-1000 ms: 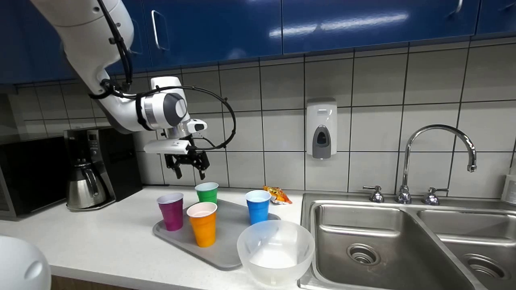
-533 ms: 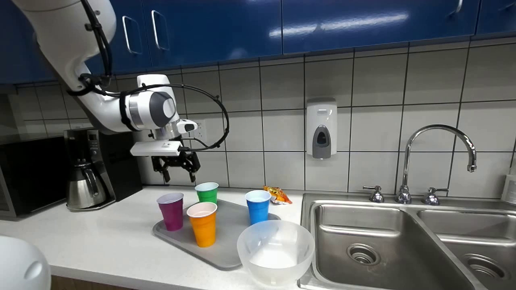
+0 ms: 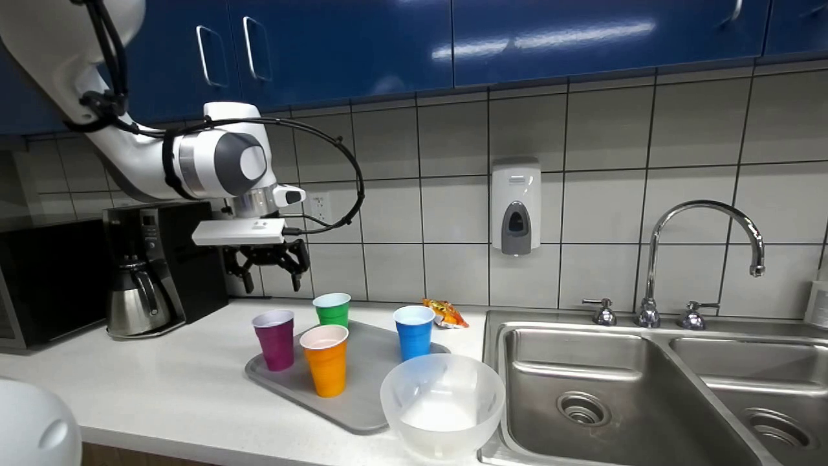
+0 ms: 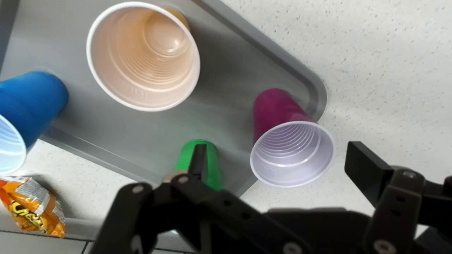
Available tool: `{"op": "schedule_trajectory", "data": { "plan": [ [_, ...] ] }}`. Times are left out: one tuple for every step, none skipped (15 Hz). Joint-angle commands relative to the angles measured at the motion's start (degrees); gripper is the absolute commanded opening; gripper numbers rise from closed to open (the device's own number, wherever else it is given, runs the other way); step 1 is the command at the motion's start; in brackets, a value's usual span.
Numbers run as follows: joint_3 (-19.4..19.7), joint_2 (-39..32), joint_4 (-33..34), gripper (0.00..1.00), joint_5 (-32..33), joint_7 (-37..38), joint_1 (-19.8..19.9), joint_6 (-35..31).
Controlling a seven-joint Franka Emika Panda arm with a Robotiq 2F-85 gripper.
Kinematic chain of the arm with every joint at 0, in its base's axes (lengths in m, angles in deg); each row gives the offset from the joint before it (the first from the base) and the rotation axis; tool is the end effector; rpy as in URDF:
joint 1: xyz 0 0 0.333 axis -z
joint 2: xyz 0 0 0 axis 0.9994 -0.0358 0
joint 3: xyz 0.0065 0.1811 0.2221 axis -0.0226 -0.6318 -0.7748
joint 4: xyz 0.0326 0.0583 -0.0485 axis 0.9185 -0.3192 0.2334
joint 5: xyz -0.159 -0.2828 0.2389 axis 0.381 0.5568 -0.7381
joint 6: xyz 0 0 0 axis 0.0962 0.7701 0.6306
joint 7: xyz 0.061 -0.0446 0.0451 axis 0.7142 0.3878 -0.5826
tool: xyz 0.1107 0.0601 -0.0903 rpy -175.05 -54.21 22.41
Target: Place all the cups on the tray
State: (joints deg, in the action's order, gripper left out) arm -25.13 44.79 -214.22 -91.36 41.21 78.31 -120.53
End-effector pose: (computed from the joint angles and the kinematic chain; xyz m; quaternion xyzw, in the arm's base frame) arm 0.5134 0.1198 0.2994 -0.9816 -0.1537 -0.1126 0.0155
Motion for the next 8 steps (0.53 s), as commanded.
{"op": "schedule_trajectory", "data": {
  "plan": [
    [-0.08,5.03,-3.73,1.0,-1.6,-4.93,0.93,3.3],
    [0.16,5.65,-4.19,1.0,-1.85,-5.94,0.86,4.09],
    [0.49,6.36,-4.54,1.0,-2.46,-7.32,0.71,5.42],
    [0.68,6.86,-4.85,1.0,-2.57,-8.03,0.69,6.31],
    [0.93,7.41,-4.95,1.0,-2.94,-9.23,0.61,7.97],
    [1.1,7.8,-4.81,1.0,-2.85,-10.08,0.6,9.72],
    [1.16,8.03,-4.73,1.0,-2.12,-10.41,0.74,11.21],
    [1.22,8.18,-4.61,1.0,-1.56,-10.66,0.84,12.47]
  ]
}}
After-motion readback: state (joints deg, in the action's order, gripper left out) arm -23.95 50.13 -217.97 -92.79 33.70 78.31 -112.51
